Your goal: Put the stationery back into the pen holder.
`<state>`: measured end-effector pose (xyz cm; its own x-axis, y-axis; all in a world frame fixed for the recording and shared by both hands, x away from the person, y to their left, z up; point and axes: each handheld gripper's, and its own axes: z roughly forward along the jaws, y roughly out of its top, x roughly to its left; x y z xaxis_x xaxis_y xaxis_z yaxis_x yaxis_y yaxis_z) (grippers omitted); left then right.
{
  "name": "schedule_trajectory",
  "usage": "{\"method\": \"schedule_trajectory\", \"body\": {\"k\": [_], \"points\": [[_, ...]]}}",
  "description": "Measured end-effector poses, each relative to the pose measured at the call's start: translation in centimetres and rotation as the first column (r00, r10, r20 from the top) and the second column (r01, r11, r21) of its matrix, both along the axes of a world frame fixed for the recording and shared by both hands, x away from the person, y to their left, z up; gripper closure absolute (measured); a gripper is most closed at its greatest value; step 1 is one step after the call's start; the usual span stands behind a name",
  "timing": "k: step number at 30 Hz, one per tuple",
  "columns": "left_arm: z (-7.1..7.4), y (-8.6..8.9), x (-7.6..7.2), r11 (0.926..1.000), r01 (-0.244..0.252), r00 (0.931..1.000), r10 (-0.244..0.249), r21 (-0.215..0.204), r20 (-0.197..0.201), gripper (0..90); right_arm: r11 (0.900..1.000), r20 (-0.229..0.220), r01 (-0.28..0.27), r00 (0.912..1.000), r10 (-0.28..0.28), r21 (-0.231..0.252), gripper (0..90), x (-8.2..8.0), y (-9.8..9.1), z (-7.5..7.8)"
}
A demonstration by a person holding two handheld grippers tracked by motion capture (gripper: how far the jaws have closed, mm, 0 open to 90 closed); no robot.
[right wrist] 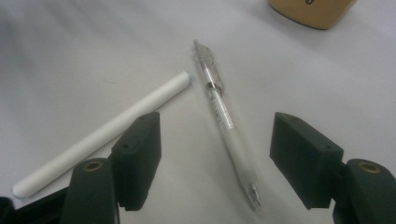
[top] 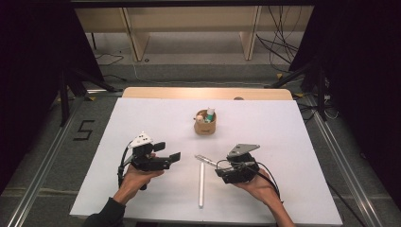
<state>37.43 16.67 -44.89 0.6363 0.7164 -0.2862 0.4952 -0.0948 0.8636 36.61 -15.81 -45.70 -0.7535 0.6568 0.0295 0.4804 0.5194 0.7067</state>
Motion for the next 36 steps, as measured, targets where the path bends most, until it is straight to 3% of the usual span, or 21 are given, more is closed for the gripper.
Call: {"method": "schedule_trajectory", "body": {"k": [19, 36], "points": [[-1.1, 0.2, -1.1, 0.9996, 0.015, 0.9999, -0.015, 0.025, -0.004, 15.5, 0.9965, -0.059, -0.042, 0.9976, 0.038, -0.073, 51.0, 2.0, -0.4, -1.4], [-1.4, 0.4, -1.1, 0.9987, 0.025, 0.9996, -0.024, 0.044, -0.012, 15.5, 0.9883, -0.073, -0.081, 0.9947, 0.072, -0.129, 63.1, 2.5, -0.5, -2.1]]}}
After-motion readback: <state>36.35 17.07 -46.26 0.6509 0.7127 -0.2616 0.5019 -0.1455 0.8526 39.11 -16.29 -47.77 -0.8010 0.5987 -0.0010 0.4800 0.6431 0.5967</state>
